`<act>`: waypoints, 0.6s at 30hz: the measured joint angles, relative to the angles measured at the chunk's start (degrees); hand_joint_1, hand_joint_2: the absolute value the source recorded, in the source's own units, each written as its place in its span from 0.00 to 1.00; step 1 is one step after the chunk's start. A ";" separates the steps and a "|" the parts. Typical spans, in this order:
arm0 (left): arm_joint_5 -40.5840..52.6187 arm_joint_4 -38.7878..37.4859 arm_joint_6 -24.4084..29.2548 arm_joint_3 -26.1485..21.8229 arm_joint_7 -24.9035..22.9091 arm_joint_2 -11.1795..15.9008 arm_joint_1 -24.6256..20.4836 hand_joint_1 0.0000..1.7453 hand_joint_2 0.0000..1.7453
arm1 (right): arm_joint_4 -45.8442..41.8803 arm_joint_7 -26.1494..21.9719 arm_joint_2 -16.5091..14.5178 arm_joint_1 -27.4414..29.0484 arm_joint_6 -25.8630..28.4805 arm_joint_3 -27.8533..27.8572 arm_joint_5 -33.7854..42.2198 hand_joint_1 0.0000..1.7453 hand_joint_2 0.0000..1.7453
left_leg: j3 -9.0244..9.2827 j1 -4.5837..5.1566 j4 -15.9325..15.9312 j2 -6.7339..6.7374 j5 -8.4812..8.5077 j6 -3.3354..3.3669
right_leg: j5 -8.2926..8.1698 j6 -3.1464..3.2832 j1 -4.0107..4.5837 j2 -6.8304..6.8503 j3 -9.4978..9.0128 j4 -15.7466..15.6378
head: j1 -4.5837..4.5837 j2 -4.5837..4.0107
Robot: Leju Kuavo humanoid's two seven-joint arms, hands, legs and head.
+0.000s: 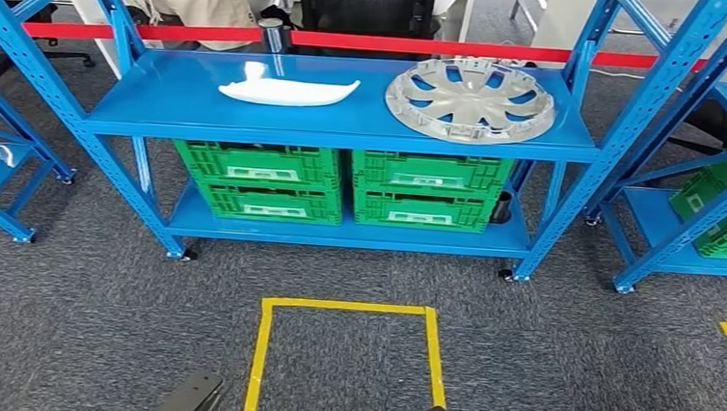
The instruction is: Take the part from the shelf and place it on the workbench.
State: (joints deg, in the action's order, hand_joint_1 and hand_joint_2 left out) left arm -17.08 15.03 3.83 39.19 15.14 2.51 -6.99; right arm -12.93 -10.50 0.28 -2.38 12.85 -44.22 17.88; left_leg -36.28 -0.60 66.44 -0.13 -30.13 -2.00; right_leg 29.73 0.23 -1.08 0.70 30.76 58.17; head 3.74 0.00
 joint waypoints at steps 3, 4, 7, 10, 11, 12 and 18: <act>0.05 -0.01 -0.21 0.00 0.29 0.22 -0.27 0.00 0.00 | -0.03 -0.92 0.00 -0.55 0.18 0.37 2.00 0.00 0.00 | 3.48 0.34 -7.82 0.48 2.44 0.75 | 0.56 -0.94 0.19 0.02 -0.49 0.03 | -0.03 0.00; 0.05 -0.01 -0.22 0.00 0.43 0.29 -0.30 0.00 0.00 | -0.03 -1.38 0.01 -0.70 0.34 0.69 2.70 0.00 0.00 | 3.51 0.51 -8.00 0.39 2.17 1.18 | 0.61 -1.31 0.23 0.05 -0.54 -0.09 | -0.05 0.00; 0.11 0.01 -0.22 0.00 0.80 0.55 -0.31 0.00 0.00 | -0.03 -2.06 0.08 -1.04 0.81 1.56 3.41 0.00 0.00 | 3.92 0.47 -8.51 0.17 2.32 2.49 | 1.39 -2.33 0.03 0.05 -0.34 0.72 | -0.10 0.01; 0.30 0.05 -0.22 0.00 0.99 0.68 -0.52 0.00 0.00 | -0.03 -1.79 0.27 -1.45 0.93 1.73 2.69 0.00 0.00 | 4.29 0.43 -8.80 0.23 2.20 3.37 | 6.09 -2.74 0.07 -0.21 4.75 10.59 | -0.15 0.01; 0.37 0.07 -0.22 0.00 0.98 0.69 -0.54 0.00 0.00 | -0.03 -1.64 0.35 -1.49 0.82 1.73 2.50 0.00 0.00 | 4.39 0.50 -8.78 0.24 2.05 3.51 | 7.33 -2.79 0.09 -0.24 6.98 14.44 | -0.16 0.01; 0.43 0.07 -0.22 0.00 0.95 0.70 -0.54 0.00 0.00 | -0.03 -1.49 0.45 -1.47 0.65 1.73 2.39 0.00 0.00 | 4.56 0.56 -8.77 0.25 1.89 3.59 | 7.51 -2.78 0.10 -0.26 8.52 16.72 | -0.16 0.00; 0.53 0.18 -0.22 0.00 0.61 0.63 -0.66 0.00 0.00 | -0.03 -0.90 0.87 -1.55 -0.50 1.73 1.94 0.00 0.00 | 6.29 0.97 -8.42 0.35 0.24 2.47 | -1.71 -1.74 0.31 0.21 2.64 1.28 | -0.12 0.00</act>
State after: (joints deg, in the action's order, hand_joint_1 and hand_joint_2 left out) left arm -16.55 15.21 3.61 39.19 15.75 3.14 -7.64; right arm -12.96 -11.40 1.15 -3.92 12.34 -42.49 19.82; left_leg -29.99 0.36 58.02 0.22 -29.89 0.47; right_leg 28.03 -1.51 -0.77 0.91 33.40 59.46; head 3.62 0.00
